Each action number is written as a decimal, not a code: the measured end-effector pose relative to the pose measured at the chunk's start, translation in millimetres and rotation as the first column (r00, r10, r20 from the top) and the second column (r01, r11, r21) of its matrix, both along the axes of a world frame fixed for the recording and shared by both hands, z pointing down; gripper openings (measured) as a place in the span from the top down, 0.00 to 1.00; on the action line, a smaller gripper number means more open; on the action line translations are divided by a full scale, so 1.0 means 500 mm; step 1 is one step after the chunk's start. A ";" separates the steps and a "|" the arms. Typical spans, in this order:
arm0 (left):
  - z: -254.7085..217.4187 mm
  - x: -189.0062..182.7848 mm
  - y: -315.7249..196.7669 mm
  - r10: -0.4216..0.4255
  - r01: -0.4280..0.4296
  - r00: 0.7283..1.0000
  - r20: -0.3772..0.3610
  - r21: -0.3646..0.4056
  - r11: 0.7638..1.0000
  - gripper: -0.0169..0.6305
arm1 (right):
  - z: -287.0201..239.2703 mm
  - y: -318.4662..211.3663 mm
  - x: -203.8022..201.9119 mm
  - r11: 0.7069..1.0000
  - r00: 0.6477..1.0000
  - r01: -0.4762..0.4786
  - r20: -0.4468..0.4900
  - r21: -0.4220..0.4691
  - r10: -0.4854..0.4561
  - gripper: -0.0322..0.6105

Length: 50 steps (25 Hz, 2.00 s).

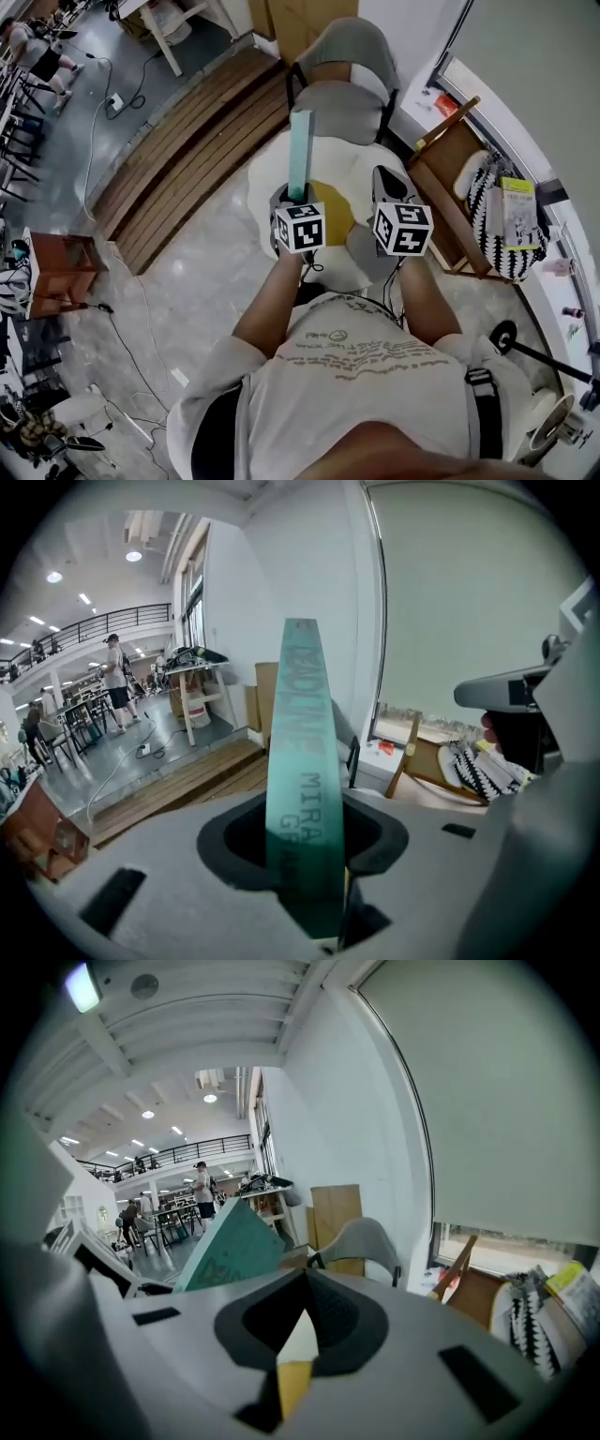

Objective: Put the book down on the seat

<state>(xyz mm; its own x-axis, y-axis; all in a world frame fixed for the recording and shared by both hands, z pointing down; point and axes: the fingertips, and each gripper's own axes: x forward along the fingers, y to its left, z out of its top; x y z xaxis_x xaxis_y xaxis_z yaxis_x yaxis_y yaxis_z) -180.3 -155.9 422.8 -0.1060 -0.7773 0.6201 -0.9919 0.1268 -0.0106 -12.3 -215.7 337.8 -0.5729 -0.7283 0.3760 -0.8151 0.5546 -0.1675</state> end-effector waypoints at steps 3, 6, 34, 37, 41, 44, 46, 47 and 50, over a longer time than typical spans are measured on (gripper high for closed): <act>0.045 -0.024 -0.010 0.014 -0.011 0.998 0.061 -0.050 0.999 0.73 | 0.032 -0.004 -0.004 0.999 1.000 -0.019 -0.022 -0.030 0.019 0.91; 0.095 -0.040 -0.020 0.047 -0.037 0.993 0.112 -0.091 0.995 0.73 | 0.072 -0.002 -0.002 0.997 0.998 -0.041 -0.050 -0.065 0.038 0.91; 0.764 0.047 0.027 0.406 -0.230 0.877 0.255 -0.519 0.823 0.73 | 0.625 0.096 0.111 0.920 0.973 -0.137 -0.222 -0.366 0.056 0.91; 0.828 0.069 0.034 0.448 -0.239 0.847 0.285 -0.549 0.801 0.73 | 0.689 0.111 0.130 0.908 0.971 -0.137 -0.233 -0.395 0.045 0.91; 0.888 0.080 0.040 0.490 -0.213 0.788 0.374 -0.581 0.786 0.73 | 0.741 0.111 0.148 0.902 0.971 -0.143 -0.232 -0.407 0.049 0.91; 0.921 0.099 0.037 0.499 -0.193 0.751 0.432 -0.579 0.792 0.73 | 0.777 0.112 0.170 0.896 0.972 -0.150 -0.228 -0.417 0.057 0.91; 0.946 0.116 0.045 0.504 -0.180 0.729 0.464 -0.581 0.794 0.73 | 0.800 0.125 0.185 0.884 0.975 -0.154 -0.213 -0.442 0.064 0.91; 0.956 0.123 0.048 0.504 -0.168 0.715 0.485 -0.580 0.797 0.72 | 0.810 0.133 0.190 0.877 0.977 -0.156 -0.205 -0.454 0.067 0.91; 0.980 0.140 0.047 0.500 -0.136 0.670 0.548 -0.572 0.809 0.72 | 0.843 0.152 0.206 0.868 0.976 -0.157 -0.209 -0.470 0.063 0.91</act>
